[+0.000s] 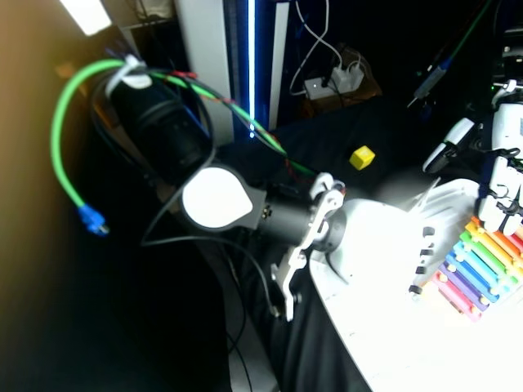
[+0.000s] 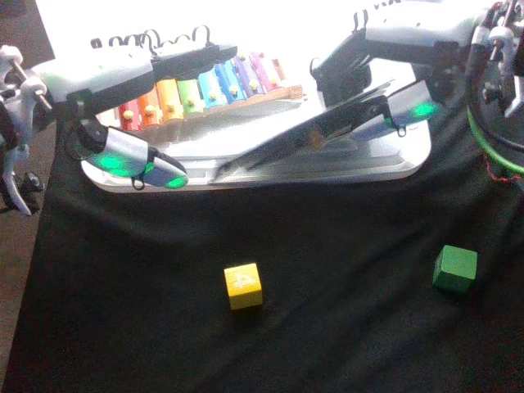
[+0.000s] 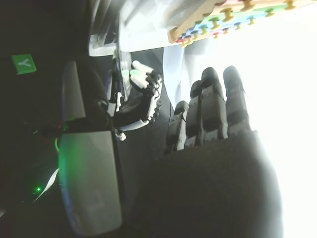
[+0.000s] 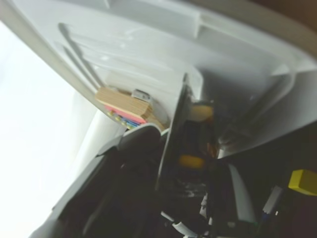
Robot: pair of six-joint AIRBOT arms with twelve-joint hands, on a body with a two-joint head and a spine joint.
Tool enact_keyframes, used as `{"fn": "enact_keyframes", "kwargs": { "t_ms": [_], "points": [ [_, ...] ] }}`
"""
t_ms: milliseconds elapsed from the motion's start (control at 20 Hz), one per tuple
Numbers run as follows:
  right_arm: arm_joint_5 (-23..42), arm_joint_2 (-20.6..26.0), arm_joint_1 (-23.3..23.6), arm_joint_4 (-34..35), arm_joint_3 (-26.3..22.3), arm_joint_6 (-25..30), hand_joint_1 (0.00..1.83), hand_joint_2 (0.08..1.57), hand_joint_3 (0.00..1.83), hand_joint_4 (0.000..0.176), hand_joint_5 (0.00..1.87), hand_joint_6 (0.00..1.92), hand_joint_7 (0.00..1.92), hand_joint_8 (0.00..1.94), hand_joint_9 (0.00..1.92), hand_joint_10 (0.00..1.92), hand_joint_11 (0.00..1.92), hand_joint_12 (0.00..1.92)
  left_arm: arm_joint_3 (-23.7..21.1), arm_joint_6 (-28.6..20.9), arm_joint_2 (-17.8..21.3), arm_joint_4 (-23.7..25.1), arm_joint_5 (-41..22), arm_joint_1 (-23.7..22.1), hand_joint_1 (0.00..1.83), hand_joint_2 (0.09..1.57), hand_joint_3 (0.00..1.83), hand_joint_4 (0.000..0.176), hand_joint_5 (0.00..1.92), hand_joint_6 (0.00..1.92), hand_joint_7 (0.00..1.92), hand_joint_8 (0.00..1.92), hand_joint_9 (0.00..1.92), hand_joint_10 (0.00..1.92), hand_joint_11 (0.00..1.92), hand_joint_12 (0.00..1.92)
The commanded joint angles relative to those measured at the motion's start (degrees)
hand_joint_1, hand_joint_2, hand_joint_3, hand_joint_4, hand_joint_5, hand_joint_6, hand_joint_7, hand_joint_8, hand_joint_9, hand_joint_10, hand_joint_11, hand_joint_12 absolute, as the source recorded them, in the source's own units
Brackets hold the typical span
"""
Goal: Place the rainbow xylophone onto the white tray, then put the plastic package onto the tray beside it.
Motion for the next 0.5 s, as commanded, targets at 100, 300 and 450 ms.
{"fn": "enact_keyframes", "kwargs": {
  "t_ms": [100, 300, 450],
  "points": [
    [2.5, 0.1, -0.1, 2.9, 0.4, 0.1, 1.1, 1.33, 0.0, 0.0, 0.54, 1.58, 0.71, 1.31, 0.84, 1.0, 0.82, 1.61, -0.2, 0.5, 0.5, -1.7, -6.4, -0.1, 1.11, 0.92, 0.0, 0.167, 0.0, 0.0, 0.21, 0.0, 0.28, 0.0, 0.0, 0.5],
    [2.2, 0.3, -0.4, 2.9, 0.4, 0.1, 0.83, 1.5, 0.02, 0.0, 0.63, 0.69, 0.69, 0.42, 0.77, 0.42, 0.55, 1.13, -0.4, 0.5, 0.7, -1.7, -6.5, 0.0, 1.12, 0.92, 0.0, 0.16, 0.0, 0.0, 0.21, 0.0, 0.28, 0.0, 0.0, 0.46],
    [1.7, 0.4, -0.4, 2.9, 0.6, 0.2, 1.26, 1.25, 0.0, 0.0, 0.75, 1.25, 0.73, 1.01, 0.88, 1.15, 0.81, 1.22, -0.4, 0.5, 0.7, -1.8, -6.5, 0.0, 1.13, 0.92, 0.0, 0.156, 0.0, 0.0, 0.22, 0.0, 0.28, 0.0, 0.0, 0.5]
  ]
}}
